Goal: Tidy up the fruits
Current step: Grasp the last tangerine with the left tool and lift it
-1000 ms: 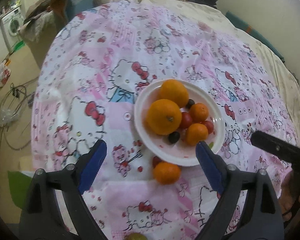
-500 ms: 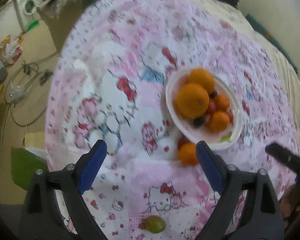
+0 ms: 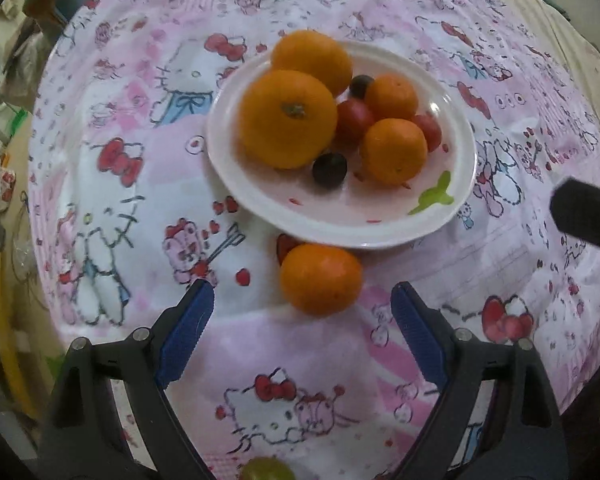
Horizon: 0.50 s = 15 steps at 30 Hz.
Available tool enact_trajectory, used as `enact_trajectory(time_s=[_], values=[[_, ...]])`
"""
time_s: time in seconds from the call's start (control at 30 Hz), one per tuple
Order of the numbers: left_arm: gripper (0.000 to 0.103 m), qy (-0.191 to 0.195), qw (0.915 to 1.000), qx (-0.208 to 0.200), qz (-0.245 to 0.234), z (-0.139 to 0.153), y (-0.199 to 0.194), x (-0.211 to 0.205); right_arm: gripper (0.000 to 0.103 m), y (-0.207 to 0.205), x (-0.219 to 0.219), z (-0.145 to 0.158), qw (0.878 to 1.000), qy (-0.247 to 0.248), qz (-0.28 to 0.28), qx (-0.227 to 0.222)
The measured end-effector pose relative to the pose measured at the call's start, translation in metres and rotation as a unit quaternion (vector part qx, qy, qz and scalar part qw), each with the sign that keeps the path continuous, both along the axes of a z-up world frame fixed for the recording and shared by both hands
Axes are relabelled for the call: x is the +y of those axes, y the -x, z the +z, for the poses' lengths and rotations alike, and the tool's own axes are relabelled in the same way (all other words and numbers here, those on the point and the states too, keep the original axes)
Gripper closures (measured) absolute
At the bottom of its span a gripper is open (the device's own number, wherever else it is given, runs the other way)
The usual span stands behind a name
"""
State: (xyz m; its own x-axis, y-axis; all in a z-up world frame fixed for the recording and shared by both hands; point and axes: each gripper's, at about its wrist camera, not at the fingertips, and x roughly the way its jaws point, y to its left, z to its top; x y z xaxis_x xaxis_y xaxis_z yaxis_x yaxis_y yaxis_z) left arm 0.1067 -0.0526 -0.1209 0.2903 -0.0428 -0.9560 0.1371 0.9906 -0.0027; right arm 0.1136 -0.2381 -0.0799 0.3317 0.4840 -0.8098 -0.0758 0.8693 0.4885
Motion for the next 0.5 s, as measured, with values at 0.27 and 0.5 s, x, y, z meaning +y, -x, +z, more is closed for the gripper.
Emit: enact_trajectory(time_s=[0.27,0.5], values=[[0.058,-0.010,0.9997,0.010,-0.018,-0.009,-0.007,-0.009,0.021,-0.001,-0.010,-0.002,1.000,-0.002,-0.012,0.007],[0.066,-0.005,0.9999,-0.001,-0.016,-0.001,0.000,-0.011,0.021,0.000,-0.014,0.000,1.000,-0.003,-0.015,0.003]])
